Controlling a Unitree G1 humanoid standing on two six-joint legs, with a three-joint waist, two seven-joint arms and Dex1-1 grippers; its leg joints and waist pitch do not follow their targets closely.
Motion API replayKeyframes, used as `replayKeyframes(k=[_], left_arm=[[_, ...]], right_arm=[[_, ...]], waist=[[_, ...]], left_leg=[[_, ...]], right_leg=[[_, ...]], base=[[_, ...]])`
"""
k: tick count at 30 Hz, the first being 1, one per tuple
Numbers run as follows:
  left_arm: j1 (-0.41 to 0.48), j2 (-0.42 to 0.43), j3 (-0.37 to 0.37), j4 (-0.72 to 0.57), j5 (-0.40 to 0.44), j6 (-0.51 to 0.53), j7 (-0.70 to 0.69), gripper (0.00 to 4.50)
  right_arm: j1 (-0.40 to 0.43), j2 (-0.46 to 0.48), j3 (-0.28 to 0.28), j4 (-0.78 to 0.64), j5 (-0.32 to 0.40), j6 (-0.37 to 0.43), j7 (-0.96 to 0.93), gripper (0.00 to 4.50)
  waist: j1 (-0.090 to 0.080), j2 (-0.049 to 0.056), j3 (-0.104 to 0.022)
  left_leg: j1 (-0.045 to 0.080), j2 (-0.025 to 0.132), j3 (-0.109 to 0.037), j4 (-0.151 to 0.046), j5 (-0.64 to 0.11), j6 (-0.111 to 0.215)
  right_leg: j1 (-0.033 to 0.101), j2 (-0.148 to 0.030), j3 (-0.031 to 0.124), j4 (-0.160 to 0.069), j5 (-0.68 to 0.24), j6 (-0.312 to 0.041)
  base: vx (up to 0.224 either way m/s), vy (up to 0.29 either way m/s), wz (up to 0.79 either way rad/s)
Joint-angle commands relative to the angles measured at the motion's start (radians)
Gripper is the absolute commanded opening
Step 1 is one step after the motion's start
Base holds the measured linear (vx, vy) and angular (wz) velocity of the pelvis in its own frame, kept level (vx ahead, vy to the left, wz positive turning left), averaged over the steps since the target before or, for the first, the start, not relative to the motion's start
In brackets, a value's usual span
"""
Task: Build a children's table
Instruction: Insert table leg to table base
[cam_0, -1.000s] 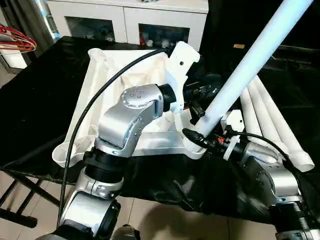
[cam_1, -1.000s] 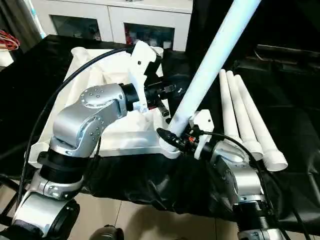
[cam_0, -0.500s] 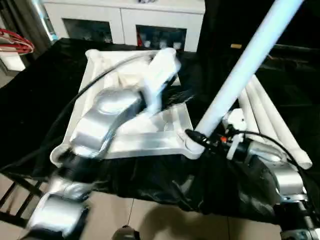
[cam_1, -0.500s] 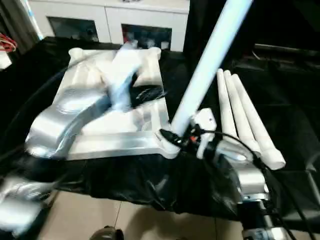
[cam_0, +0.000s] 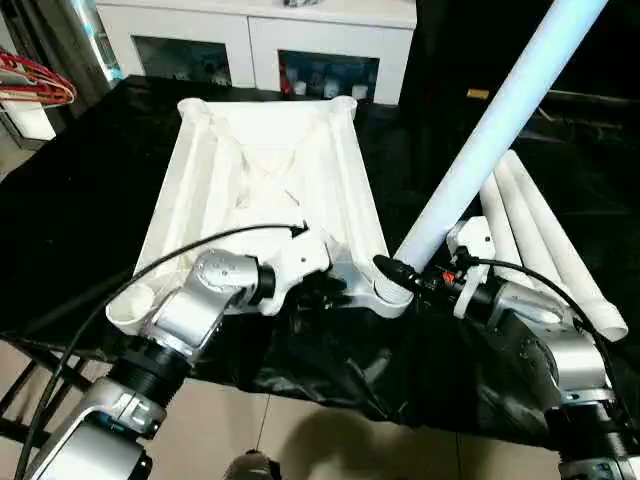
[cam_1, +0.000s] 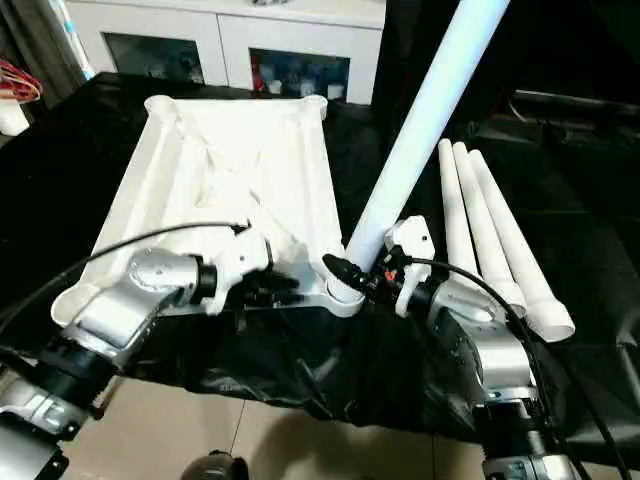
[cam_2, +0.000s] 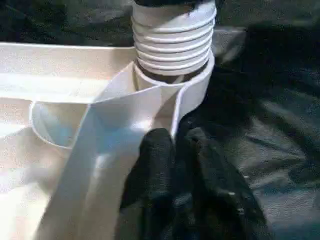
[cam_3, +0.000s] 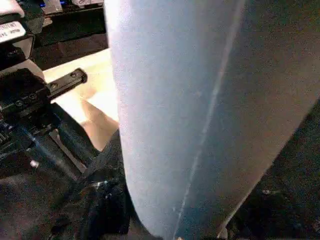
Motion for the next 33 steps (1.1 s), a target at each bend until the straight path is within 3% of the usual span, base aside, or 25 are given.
replayKeyframes(k=[1,5,10,19,26,33], left_arm=[[-0.007,0.010,-0.030,0.045,0.031,-0.026,-0.016,0.46],[-0.034,0.011,-0.020,0.118,0.055,-0.072,0.000,0.12],[-0.063,0.024,-0.022,0.190,0.079,-0.135,-0.015,0.00],[-0.087,0.039,-0.040,0.269,0.105,-0.195,-0.051,0.00],[-0.098,0.028,-0.020,0.309,0.091,-0.202,-0.052,0.00],[-0.107,0.028,-0.006,0.334,0.087,-0.217,-0.055,0.00]], right_arm=[[-0.007,-0.005,-0.016,-0.001,0.005,0.003,-0.005,1.90],[-0.007,-0.005,-0.017,0.000,0.004,0.000,-0.006,1.90],[-0.002,-0.008,-0.013,-0.005,0.006,0.000,-0.005,1.90],[-0.004,-0.014,-0.008,0.001,0.005,0.000,0.001,1.90],[-0.007,-0.016,-0.006,0.002,0.006,0.001,0.002,1.90],[-0.012,-0.016,-0.001,0.005,0.007,0.003,0.004,1.90]], waist=[[0.001,-0.001,-0.082],[0.002,0.001,-0.087],[0.002,-0.001,-0.086],[0.001,-0.002,-0.083],[-0.001,-0.006,-0.075],[-0.003,-0.008,-0.074]], left_leg=[[0.026,0.037,-0.012,-0.065,-0.114,0.029],[0.025,0.037,-0.013,-0.063,-0.099,0.033],[0.025,0.036,-0.012,-0.063,-0.110,0.033],[0.026,0.037,-0.012,-0.067,-0.148,0.018],[0.029,0.037,-0.013,-0.073,-0.204,-0.002],[0.029,0.037,-0.013,-0.075,-0.212,-0.003]], right_leg=[[0.051,-0.078,0.037,-0.059,0.033,-0.236],[0.054,-0.079,0.037,-0.054,0.062,-0.241],[0.055,-0.080,0.037,-0.056,0.045,-0.243],[0.054,-0.083,0.039,-0.063,-0.026,-0.236],[0.050,-0.084,0.042,-0.075,-0.160,-0.209],[0.047,-0.084,0.043,-0.079,-0.191,-0.199]], base=[[0.000,0.000,0.00],[0.000,0.000,0.00],[0.000,0.000,0.00],[0.000,0.000,0.00],[0.000,0.000,0.00],[0.000,0.000,0.00]])
